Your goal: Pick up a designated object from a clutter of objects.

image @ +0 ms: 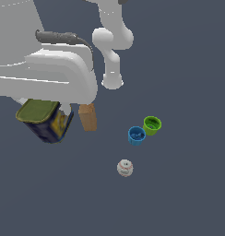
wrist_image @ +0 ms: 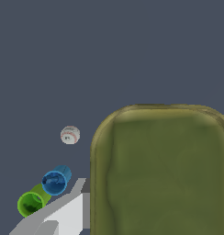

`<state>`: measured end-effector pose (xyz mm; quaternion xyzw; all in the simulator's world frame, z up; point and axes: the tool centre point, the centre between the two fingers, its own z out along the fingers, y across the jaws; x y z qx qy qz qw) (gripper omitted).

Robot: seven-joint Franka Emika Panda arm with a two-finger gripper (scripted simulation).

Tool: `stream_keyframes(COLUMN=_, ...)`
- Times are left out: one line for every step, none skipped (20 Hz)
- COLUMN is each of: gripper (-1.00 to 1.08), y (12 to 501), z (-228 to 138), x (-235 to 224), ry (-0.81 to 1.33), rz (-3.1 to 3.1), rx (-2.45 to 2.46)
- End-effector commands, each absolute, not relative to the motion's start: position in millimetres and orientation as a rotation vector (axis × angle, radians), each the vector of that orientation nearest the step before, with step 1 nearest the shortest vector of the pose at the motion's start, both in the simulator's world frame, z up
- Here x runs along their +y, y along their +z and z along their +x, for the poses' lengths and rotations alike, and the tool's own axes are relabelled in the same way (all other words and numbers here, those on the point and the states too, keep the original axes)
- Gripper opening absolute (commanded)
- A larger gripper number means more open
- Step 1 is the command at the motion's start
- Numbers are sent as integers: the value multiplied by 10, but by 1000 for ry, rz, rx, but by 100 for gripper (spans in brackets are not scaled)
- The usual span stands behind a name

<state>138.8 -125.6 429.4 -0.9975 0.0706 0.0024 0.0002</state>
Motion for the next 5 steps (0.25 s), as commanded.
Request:
stream_keyframes(gripper=-100, y=4344, z=1398, x=-1274, ry=0, rz=-3134, rx=221)
stream_keyframes(gripper=-100, y=4348, z=1401, x=-1277, ry=0, rz=-3134, rx=221)
stream_keyframes(gripper=-100, y=4351, z=1402, x=-1280, ry=0, rz=-3134, rx=221)
stream_keyframes(gripper=-100, y=4353, z=1403, x=-1282, ry=0, rz=-3134, rx=221)
stream_keyframes(gripper=-100, y=4354, z=1403, x=-1282, ry=0, rz=-3134, rx=221)
